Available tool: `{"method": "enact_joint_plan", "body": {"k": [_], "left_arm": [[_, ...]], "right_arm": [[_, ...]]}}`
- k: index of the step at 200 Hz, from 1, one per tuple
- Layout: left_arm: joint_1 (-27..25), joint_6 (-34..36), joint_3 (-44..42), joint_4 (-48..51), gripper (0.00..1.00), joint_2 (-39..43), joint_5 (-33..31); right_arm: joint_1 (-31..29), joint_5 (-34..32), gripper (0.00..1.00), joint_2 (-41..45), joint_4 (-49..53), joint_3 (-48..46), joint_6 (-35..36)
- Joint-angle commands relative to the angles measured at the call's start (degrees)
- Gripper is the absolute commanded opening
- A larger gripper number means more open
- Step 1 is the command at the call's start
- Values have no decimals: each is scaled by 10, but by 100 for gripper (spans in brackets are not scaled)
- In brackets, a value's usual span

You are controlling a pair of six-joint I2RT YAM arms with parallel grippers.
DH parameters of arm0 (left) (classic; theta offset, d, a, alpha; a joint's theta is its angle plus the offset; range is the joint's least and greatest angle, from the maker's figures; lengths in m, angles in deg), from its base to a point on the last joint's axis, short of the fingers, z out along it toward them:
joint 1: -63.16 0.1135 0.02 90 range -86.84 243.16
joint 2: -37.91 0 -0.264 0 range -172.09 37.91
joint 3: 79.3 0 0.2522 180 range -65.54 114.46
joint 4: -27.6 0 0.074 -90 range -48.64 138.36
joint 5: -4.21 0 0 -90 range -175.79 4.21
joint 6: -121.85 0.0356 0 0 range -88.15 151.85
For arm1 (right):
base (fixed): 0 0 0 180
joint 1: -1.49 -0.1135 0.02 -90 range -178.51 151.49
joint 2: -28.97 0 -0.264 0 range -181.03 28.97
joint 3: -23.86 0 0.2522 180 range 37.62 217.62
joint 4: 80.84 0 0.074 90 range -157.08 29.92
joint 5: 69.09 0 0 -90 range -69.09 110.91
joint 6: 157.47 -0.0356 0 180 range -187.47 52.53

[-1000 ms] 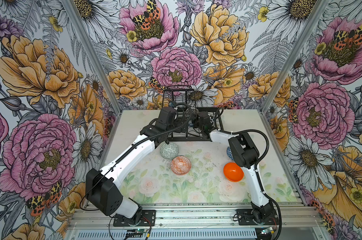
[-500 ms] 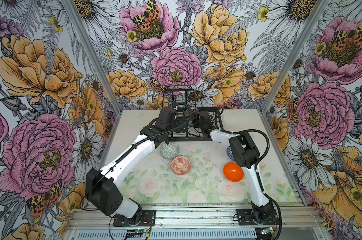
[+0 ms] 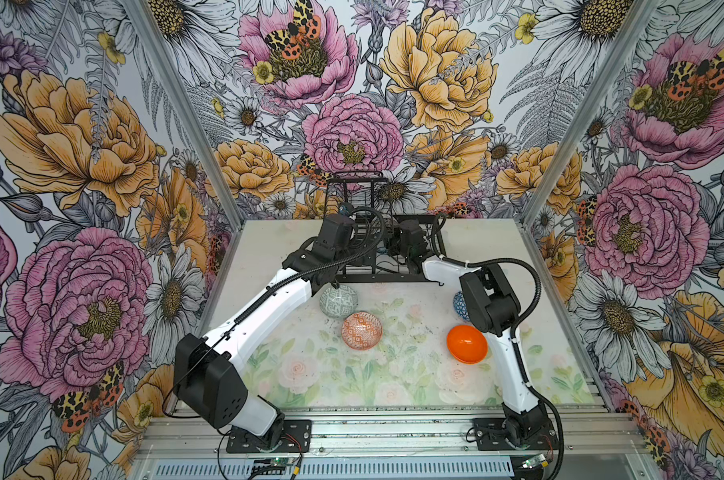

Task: Load the bowls into the dish rack
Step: 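Press the blue floral bowl down into the rack slot with the right gripper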

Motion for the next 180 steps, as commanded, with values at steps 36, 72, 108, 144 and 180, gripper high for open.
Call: {"method": "enact_joint_plan", "body": {"k": [36,72,108,144,180], "left_arm": [[6,-7,20,-7,99,-11,-10],[4,-5,27,-6,99,-16,-10],[4,0,33,-6,99,-17,-13],[3,-1,34,-7,99,-16,-13],[1,-3,33,-7,99,-15,-16]], "right_arm": [[5,28,38,-14,55,2,7],[10,34,48,-12,55,5,8],[14,39,55,-11,53,6,10],[21,44,59,-7,53,5,11],[28,48,65,1,51,0,16]]}}
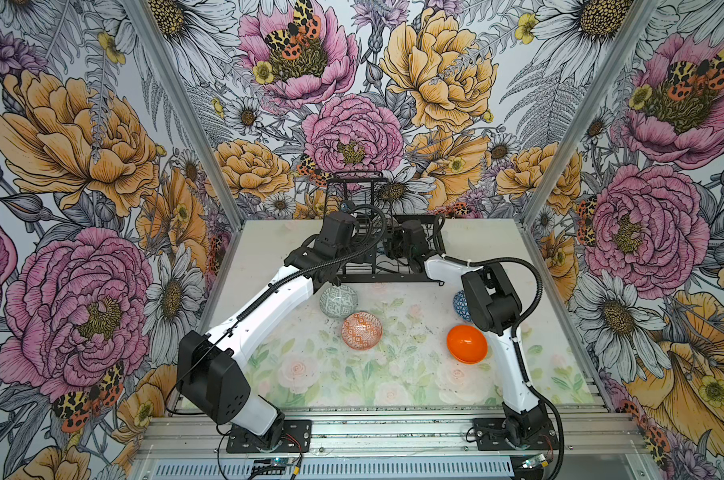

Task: Load the bowls into the dish rack
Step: 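Press the blue floral bowl down into the rack slot with the right gripper, then open the right gripper to release the blue floral bowl and withdraw it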

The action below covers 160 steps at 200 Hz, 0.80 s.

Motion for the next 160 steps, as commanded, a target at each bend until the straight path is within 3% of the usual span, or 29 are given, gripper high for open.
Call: {"method": "enact_joint_plan", "body": {"k": [1,120,160], "left_arm": [[1,-3,17,-7,99,-2,-15],[-14,-7,5,-6,99,15,-30],[-20,-10,6,-6,99,17,-42]], "right_arm": [[9,3,65,1,13,0,11],[20,10,82,44,-3,-58,27],[29,15,94,71,-1,-77,52]]}}
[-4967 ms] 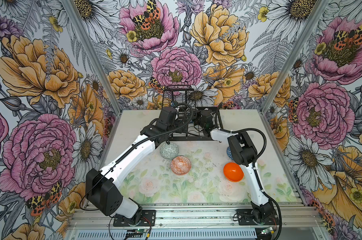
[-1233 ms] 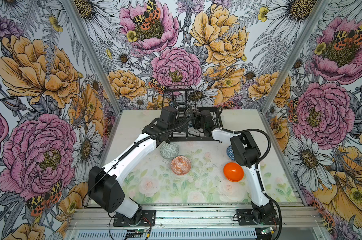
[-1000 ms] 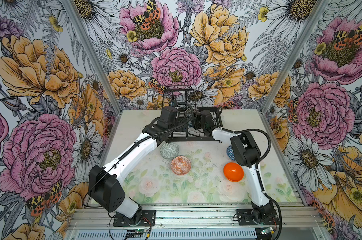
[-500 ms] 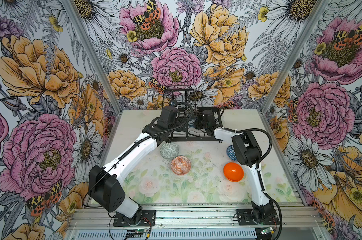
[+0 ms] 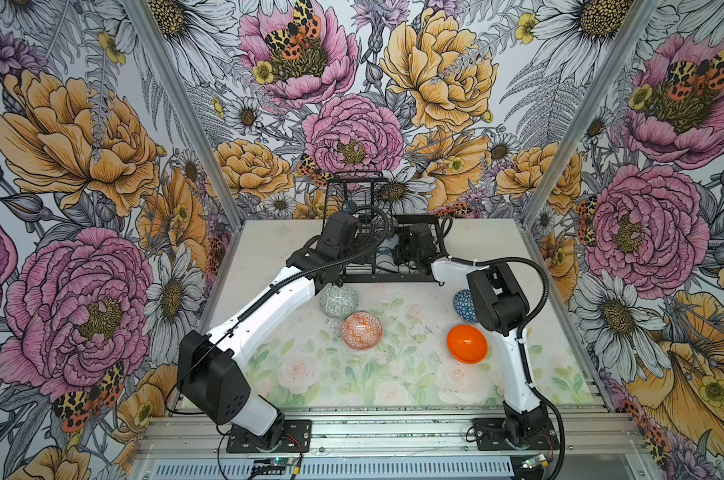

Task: Load the bowls into the dish rack
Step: 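Open the right gripper to release the blue floral bowl and withdraw it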

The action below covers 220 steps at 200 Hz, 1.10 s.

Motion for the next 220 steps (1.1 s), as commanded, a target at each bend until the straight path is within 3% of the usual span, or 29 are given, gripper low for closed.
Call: {"method": "enact_joint_plan", "body": {"k": [1,84,139,177,220], "left_arm": [[-6,-11,6,-6,99,17,-19],[-29,-24,8,1,99,30,-44],[-34,-76,1,15,99,49,-52],[-35,-140,-16,38,99,71,-58],[-34,-227,-59,63,99,113,-64]], "right_arm": [[8,7,95,41,8,-13,24],[30,33,99,115,4,-88,79],[41,61,99,179,14,-143,143],[47,79,99,237,57,-174,213],[46,91,99,314,161,-189,344]]}}
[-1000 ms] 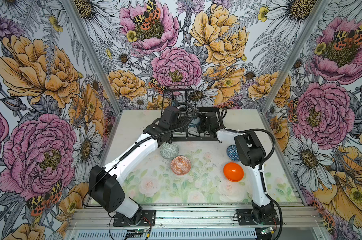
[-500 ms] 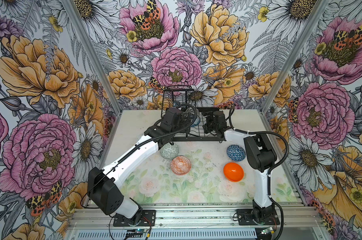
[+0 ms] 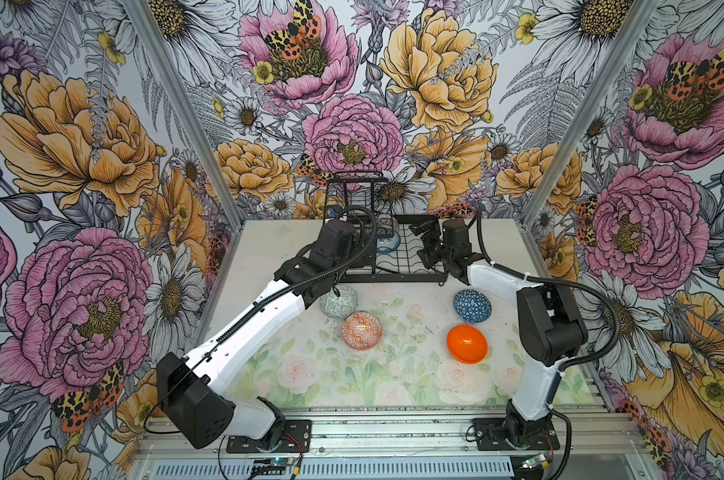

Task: Load the bowls into the dish rack
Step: 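Open the right gripper to release the blue floral bowl and withdraw it, then move both grippers back toward the bowls remaining on the table, then lower the right gripper onto the blue-ikat orange-lined bowl and grasp its rim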

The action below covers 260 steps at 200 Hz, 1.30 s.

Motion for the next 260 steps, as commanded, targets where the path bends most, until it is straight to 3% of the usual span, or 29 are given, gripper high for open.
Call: {"method": "enact_joint_plan", "body": {"k": [1,40,78,100,144,195,260], "left_arm": [[-2,-72,-23,29,99,30,-16],[12,-179,-58,83,99,53,6],[32,-288,-124,86,99,87,54],[52,-305,-155,86,99,106,75],[128,-324,-202,99,99,137,179],[150,-314,-239,100,99,185,216],[177,-307,-293,98,99,211,252]], "right_arm": [[0,11,99,57,71,-11,106],[-11,13,99,135,99,-83,192],[-65,-15,99,198,116,-149,264],[-105,-32,98,219,117,-180,280],[-186,-25,88,190,132,-209,349],[-263,-77,78,166,162,-227,346],[-330,-117,66,97,169,-194,266]]}}
